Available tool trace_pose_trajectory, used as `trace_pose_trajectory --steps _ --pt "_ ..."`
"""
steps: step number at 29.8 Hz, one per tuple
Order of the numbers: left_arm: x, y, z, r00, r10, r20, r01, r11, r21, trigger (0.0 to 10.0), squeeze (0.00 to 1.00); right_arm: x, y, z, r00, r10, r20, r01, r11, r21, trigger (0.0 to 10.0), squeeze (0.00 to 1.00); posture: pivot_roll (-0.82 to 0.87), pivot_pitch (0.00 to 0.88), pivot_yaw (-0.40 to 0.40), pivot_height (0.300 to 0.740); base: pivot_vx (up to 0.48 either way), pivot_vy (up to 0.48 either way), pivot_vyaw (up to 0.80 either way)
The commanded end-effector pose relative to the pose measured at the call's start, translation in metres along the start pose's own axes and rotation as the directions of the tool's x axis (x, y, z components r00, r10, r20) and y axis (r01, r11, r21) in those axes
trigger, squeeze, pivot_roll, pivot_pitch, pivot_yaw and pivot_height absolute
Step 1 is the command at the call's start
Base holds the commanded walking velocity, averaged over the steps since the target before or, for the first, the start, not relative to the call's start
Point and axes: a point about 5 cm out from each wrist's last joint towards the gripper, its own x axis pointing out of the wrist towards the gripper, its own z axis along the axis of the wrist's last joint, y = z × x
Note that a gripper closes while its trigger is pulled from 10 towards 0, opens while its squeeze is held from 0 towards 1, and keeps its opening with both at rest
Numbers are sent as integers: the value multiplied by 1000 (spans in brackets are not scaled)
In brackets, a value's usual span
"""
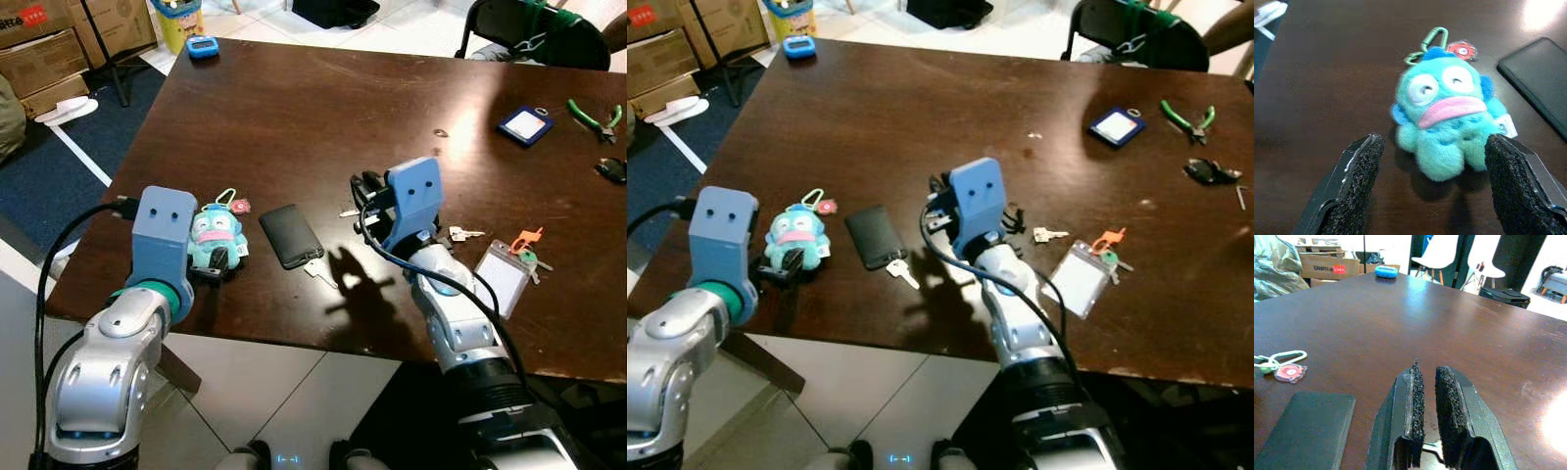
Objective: Hang keys on a hook
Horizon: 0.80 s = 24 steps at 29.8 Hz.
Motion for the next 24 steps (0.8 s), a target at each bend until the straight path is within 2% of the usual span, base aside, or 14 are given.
trace_pose_trajectory --steps 1,3,7,8,11,18,24 --pt "0 -1 -3 1000 4 -26 -4 1000 -9 10000 0 -2 4 -4 1000 11 -12 -10 1000 13 10000 0 14 188 95 740 0 0 0" --pt "2 -6 1 1000 3 -18 -4 999 -41 10000 0 -2 4 -4 1000 11 -14 -11 1000 15 10000 0 19 188 95 740 0 0 0" --pt "3 -7 3 1000 6 -14 -7 999 -52 10000 0 -2 4 -5 1000 11 -15 -11 1000 15 10000 0 19 188 95 740 0 0 0" --pt "14 -6 13 996 80 41 -79 997 -23 10000 0 -2 6 -5 1000 13 -15 -12 1000 21 10000 0 11 193 101 740 0 0 0" --pt "18 -5 18 991 120 64 -121 993 6 10000 0 -2 7 -6 1000 14 -15 -13 1000 23 10000 0 12 193 102 740 0 0 0" --pt "21 -3 15 986 153 60 -155 987 30 10000 0 -4 7 -7 1000 10 -19 -9 1000 25 10000 0 13 200 106 740 0 0 0" --pt "25 -5 3 987 160 16 -160 986 44 10000 0 -4 8 -8 1000 11 -23 -10 1000 30 10000 0 13 204 106 740 0 0 0"
